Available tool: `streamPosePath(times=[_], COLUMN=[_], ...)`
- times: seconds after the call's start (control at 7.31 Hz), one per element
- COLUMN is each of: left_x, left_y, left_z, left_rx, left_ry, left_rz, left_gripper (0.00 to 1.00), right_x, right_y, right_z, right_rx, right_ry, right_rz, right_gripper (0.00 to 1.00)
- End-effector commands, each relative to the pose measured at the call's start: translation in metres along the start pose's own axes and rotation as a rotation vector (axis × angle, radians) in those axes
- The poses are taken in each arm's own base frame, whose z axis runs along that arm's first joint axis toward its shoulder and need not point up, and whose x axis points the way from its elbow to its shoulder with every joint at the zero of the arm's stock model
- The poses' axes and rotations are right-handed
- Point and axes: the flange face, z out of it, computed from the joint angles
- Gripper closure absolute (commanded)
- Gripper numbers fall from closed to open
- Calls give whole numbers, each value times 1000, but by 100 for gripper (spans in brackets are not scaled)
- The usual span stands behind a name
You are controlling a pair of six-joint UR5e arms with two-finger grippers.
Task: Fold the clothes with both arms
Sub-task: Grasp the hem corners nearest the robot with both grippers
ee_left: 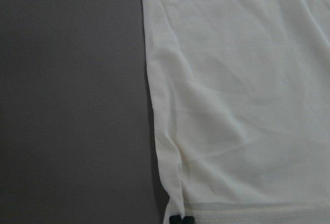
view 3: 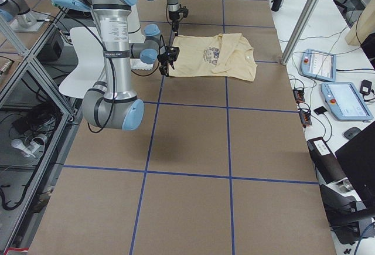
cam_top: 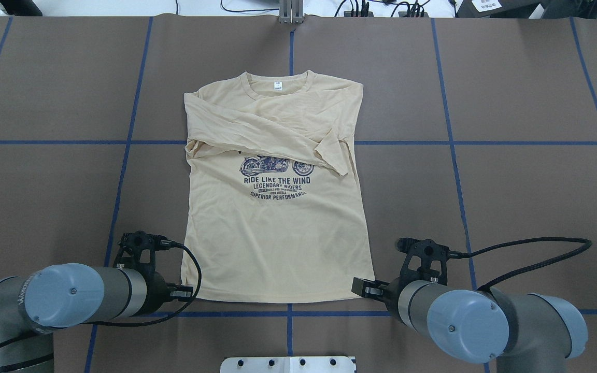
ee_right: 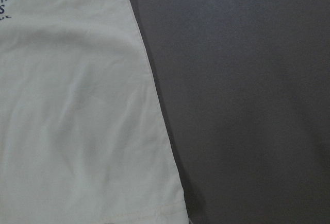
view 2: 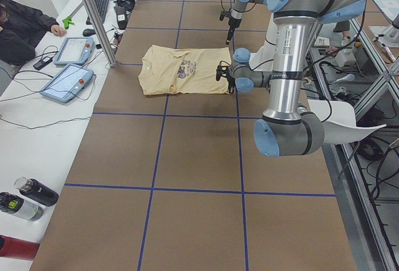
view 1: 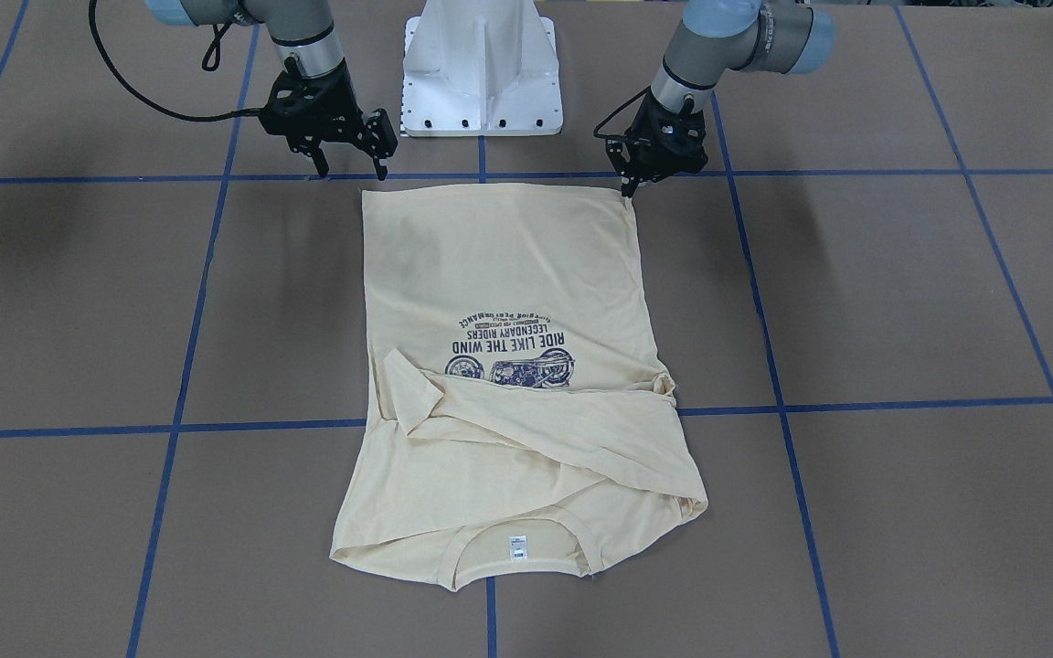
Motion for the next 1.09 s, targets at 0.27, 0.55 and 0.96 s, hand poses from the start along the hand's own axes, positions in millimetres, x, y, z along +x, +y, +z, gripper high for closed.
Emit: streamPosePath(times=[0.27,0.55,0.96], left_x=[1,3,3], left_y=[0,1,1], left_z=[-1,-2,-2], left_rx=[-2,-2,-2], left_ry=[5,8,8], left_rz=[0,1,1], left_gripper=[100,100,100], right_x=[-2,2,-3], right_y=[23,26,26], right_z=[20,30,29], right_rx=[20,38,41], right_ry=[8,26,16], right_rz=[12,4,5], right_gripper=[63,64,66])
